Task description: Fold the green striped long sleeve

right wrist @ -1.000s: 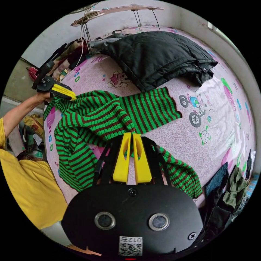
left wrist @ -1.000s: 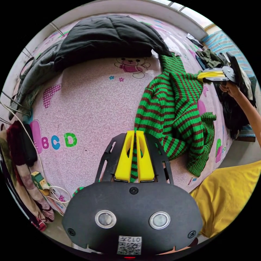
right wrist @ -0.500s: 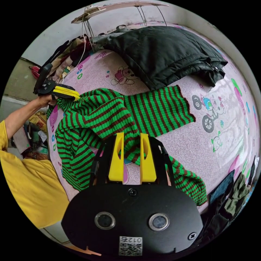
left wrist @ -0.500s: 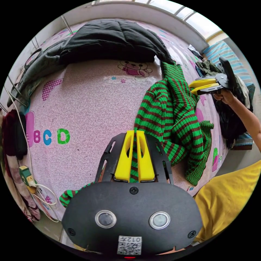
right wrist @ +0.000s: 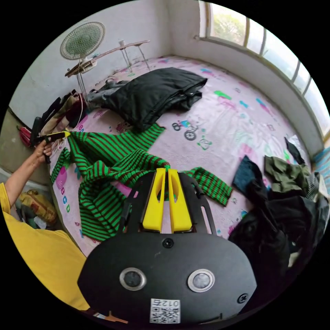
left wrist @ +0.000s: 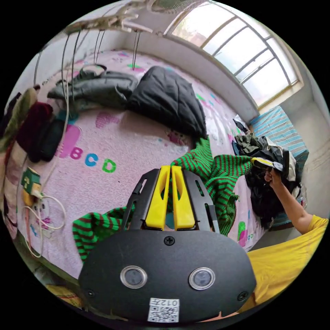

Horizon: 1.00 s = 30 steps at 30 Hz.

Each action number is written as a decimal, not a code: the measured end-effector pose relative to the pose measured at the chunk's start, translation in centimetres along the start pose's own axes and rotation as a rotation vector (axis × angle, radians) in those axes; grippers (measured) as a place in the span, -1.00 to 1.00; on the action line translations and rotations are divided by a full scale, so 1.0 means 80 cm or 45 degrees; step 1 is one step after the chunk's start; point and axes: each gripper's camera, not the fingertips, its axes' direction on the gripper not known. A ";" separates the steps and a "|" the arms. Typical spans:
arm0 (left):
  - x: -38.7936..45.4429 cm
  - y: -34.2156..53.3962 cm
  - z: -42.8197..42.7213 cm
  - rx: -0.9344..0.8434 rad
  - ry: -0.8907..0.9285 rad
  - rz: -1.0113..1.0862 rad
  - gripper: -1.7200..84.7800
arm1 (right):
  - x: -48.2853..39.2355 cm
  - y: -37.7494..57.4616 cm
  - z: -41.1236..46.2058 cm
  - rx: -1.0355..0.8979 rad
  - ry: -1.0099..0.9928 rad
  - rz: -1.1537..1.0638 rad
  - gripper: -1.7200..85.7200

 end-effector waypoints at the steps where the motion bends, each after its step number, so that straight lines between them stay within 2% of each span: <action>1: 0.012 0.005 -0.032 0.043 -0.030 0.039 -0.97 | 0.002 0.010 -0.019 0.021 0.018 0.015 -0.94; 5: 0.059 0.023 -0.123 0.165 -0.101 0.163 -0.97 | 0.010 0.077 -0.160 0.215 0.140 0.107 -0.94; 10: 0.144 0.070 -0.267 0.439 -0.134 0.336 -0.97 | -0.001 0.171 -0.332 0.504 0.233 0.166 -0.95; 18: 0.279 0.178 -0.444 0.717 -0.312 0.658 -0.97 | -0.073 0.377 -0.581 0.938 0.351 0.138 -0.95; 22: 0.330 0.246 -0.513 0.862 -0.396 0.754 -0.97 | -0.106 0.456 -0.654 1.089 0.398 0.156 -0.95; 26: 0.351 0.274 -0.553 0.936 -0.386 0.803 -0.97 | -0.127 0.512 -0.722 1.235 0.381 0.152 -0.95; 30: 0.354 0.260 -0.549 0.924 -0.371 0.825 -0.97 | -0.124 0.514 -0.751 1.194 0.421 0.125 -0.95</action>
